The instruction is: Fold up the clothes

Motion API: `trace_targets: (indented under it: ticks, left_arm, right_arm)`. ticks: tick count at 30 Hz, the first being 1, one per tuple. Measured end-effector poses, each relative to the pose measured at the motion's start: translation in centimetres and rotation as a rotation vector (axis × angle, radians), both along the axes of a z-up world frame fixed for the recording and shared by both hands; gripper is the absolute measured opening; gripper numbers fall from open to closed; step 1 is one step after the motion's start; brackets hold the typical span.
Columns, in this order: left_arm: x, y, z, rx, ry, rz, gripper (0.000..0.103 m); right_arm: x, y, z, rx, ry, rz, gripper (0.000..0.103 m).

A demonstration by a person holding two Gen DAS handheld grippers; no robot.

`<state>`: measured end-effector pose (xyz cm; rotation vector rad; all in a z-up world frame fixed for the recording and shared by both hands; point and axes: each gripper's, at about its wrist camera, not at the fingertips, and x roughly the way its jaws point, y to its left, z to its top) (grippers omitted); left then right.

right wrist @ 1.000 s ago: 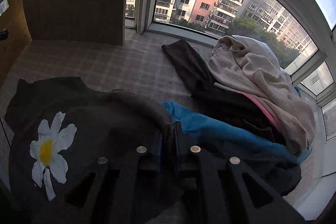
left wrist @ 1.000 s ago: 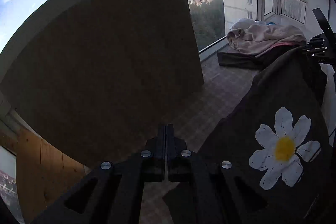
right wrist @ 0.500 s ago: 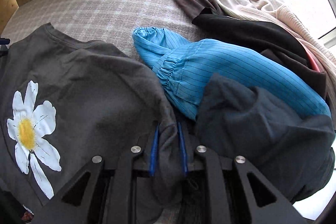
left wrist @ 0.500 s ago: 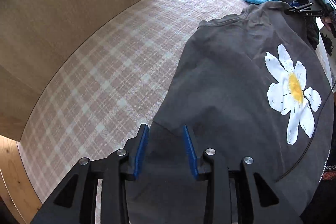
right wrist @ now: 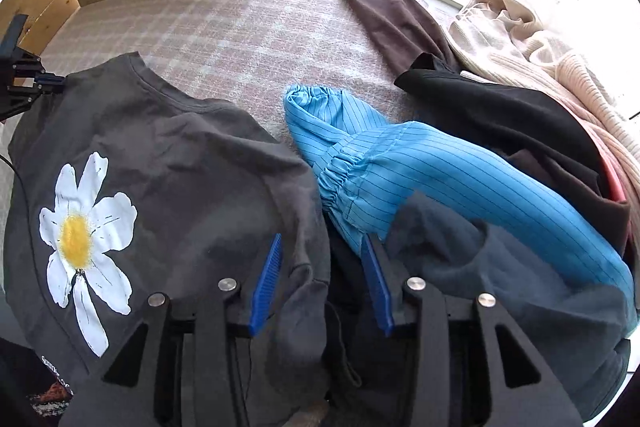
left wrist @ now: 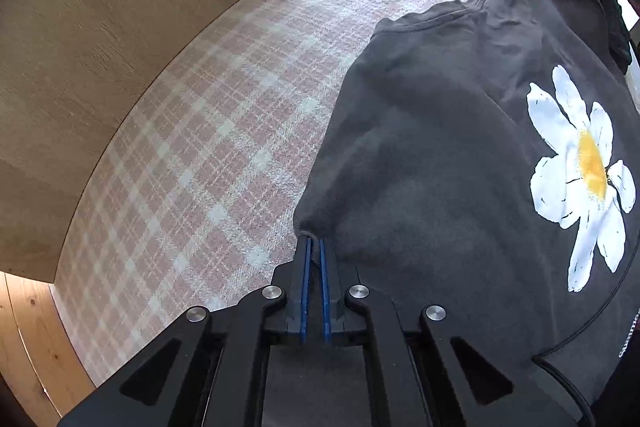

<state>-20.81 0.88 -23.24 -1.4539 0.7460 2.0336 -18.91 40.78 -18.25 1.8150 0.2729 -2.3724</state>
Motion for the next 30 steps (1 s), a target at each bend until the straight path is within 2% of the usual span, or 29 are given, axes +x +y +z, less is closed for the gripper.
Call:
trace_targets:
  ticks: [4,5,6,7,9,12,16,21,25,27,28,30]
  left_arm:
    - [1.2,-0.4,1.4,0.034,0.008,0.025,0.003]
    - [1.5,-0.8,1.9,0.043,0.018,0.031,0.003]
    - [1.8,-1.4,2.5,0.054,0.027,0.037,0.003]
    - [2.1,-2.0,3.2,0.064,0.036,0.044,0.003]
    - [1.9,-2.8,3.9,0.095,0.058,0.069,0.003]
    - [3.5,-4.1,5.6,0.143,0.114,0.099,0.003]
    - [7.4,-6.3,10.0,0.186,0.217,0.133,0.003]
    - [11.0,-9.6,17.3,0.253,0.357,0.185,0.003]
    - [11.6,-11.4,23.9,0.268,0.475,0.206,0.003]
    - [11.2,-12.1,26.4,0.253,0.530,0.207,0.004]
    - [10.8,-12.3,27.3,0.234,0.556,0.206,0.004]
    - [8.9,-12.9,27.9,0.228,0.570,0.221,0.004]
  right_arm:
    - [0.0,-1.0,-1.7,0.026,-0.048,0.030,0.040]
    - [0.2,-1.2,-1.9,0.032,-0.052,0.037,0.035]
    - [0.4,-1.4,-2.1,0.036,-0.055,0.043,0.012]
    - [0.8,-1.4,-1.7,0.024,-0.046,0.037,0.008]
    - [2.1,-1.5,-0.3,0.001,-0.015,0.030,0.008]
    - [4.8,-2.3,3.6,-0.058,0.051,0.036,0.007]
    - [9.4,-3.0,10.4,-0.167,0.174,0.002,0.007]
    - [12.8,-3.4,20.3,-0.214,0.364,-0.030,0.007]
    - [11.7,-4.1,27.6,-0.227,0.489,0.011,0.007]
    - [9.9,-4.8,29.8,-0.192,0.560,0.046,0.007]
    - [9.0,-5.2,30.7,-0.176,0.591,0.062,0.007]
    - [5.2,-5.4,30.0,-0.173,0.584,0.066,0.007]
